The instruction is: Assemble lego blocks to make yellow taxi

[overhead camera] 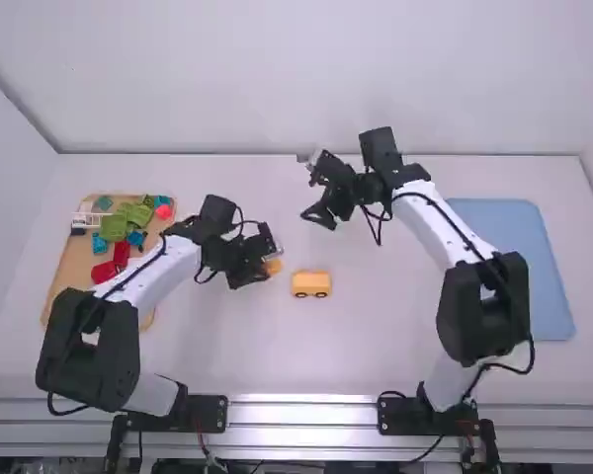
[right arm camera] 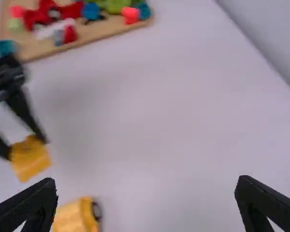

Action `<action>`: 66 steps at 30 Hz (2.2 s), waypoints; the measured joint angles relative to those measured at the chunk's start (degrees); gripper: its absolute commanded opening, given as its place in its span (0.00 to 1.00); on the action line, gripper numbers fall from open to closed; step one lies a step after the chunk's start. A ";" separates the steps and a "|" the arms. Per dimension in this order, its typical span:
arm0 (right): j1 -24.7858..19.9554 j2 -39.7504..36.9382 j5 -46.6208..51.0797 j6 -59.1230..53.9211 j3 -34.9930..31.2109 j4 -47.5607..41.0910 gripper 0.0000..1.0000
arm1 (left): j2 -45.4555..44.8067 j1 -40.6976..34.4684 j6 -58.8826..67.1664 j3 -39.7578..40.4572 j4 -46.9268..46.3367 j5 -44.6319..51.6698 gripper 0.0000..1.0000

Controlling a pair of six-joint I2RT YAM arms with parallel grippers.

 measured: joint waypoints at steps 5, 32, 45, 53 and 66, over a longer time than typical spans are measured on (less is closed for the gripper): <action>3.34 -9.25 13.97 11.39 -10.99 10.60 0.98 | 0.17 -3.10 0.68 0.02 0.04 -7.30 0.18; 0.09 -35.85 25.57 30.38 -40.22 26.62 0.98 | 13.25 -3.80 14.88 0.00 7.52 -17.35 0.76; -0.50 -35.85 25.62 30.25 -40.22 27.74 0.98 | 5.73 6.51 18.82 -0.31 5.70 5.44 0.99; -1.01 -35.85 25.62 29.83 -40.22 27.58 0.98 | 6.10 18.82 16.65 -10.16 20.46 20.52 0.99; -0.92 -34.32 23.96 28.76 -40.22 27.87 0.98 | 13.44 19.43 15.87 -21.62 39.93 28.76 0.99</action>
